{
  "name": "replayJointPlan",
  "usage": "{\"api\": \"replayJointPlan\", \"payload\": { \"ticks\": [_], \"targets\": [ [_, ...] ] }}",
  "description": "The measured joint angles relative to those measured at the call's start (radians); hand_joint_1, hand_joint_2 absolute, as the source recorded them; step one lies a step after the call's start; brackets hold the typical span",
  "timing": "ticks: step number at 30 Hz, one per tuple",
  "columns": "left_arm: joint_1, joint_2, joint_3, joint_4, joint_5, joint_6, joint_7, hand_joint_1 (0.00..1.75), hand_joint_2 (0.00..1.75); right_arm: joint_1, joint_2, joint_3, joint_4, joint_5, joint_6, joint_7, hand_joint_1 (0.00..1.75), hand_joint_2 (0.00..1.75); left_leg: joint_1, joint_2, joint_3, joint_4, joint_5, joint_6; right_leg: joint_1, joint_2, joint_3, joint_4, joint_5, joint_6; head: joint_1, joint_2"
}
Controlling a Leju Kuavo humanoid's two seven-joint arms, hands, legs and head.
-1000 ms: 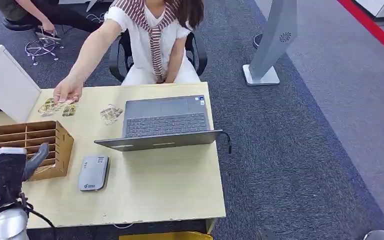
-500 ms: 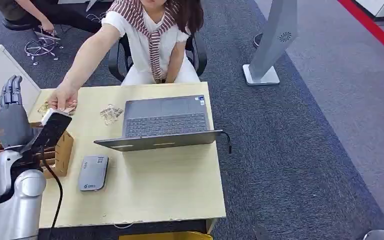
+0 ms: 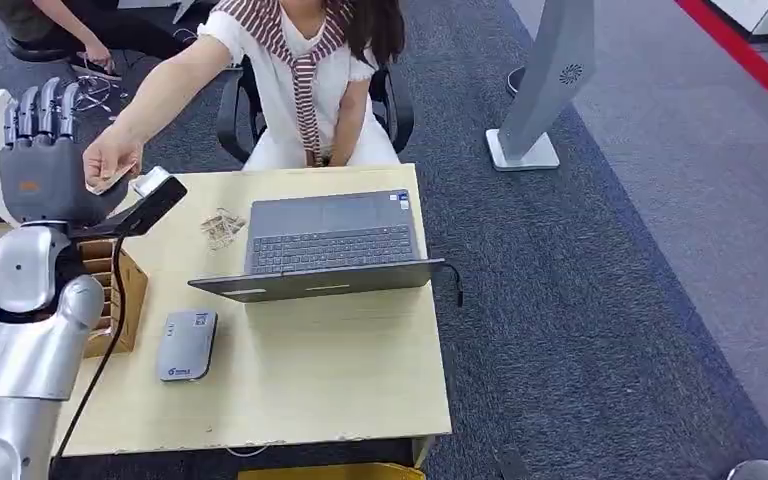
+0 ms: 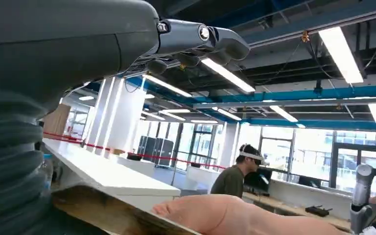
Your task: Pass the card to the sensor for recognition and then transmit it.
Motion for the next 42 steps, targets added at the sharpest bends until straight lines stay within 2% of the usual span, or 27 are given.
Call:
{"api": "replayJointPlan", "payload": {
  "ticks": [12, 13, 14, 26, 42],
  "targets": [
    [-0.033, 0.009, -0.023, 0.076, -0.001, 0.018, 0.011, 0.00, 1.75, 0.001, 0.000, 0.014, 0.005, 0.000, 0.003, 0.000, 0.00, 0.00, 0.000, 0.000, 0.000, 0.000, 0.000, 0.000, 0.000, 0.000, 0.000, 0.000, 0.000, 0.000, 0.000, 0.000],
    [-0.033, 0.010, -0.023, 0.080, -0.001, 0.019, 0.013, 0.14, 1.75, 0.001, 0.000, 0.014, 0.005, 0.000, 0.003, 0.000, 0.00, 0.00, 0.000, 0.000, 0.000, 0.000, 0.000, 0.000, 0.000, 0.000, 0.000, 0.000, 0.000, 0.000, 0.000, 0.000],
    [-0.034, 0.010, -0.023, 0.085, 0.001, 0.023, 0.014, 1.75, 1.75, 0.001, 0.000, 0.014, 0.005, 0.000, 0.003, 0.000, 0.00, 0.00, 0.000, 0.000, 0.000, 0.000, 0.000, 0.000, 0.000, 0.000, 0.000, 0.000, 0.000, 0.000, 0.000, 0.000],
    [-0.035, 0.012, -0.023, 0.123, 0.024, 0.033, 0.004, 1.75, 1.75, 0.003, 0.000, 0.016, 0.005, -0.004, 0.003, 0.000, 0.00, 0.00, 0.000, 0.000, 0.000, 0.000, 0.000, 0.000, 0.000, 0.000, 0.000, 0.000, 0.000, 0.000, 0.000, 0.000],
    [-0.036, 0.013, -0.023, 0.126, 0.042, 0.029, -0.004, 1.75, 1.75, 0.005, 0.000, 0.017, 0.006, -0.016, 0.005, -0.001, 0.00, 0.00, 0.000, 0.000, 0.000, 0.000, 0.000, 0.000, 0.000, 0.000, 0.000, 0.000, 0.000, 0.000, 0.000, 0.000]
  ]
}}
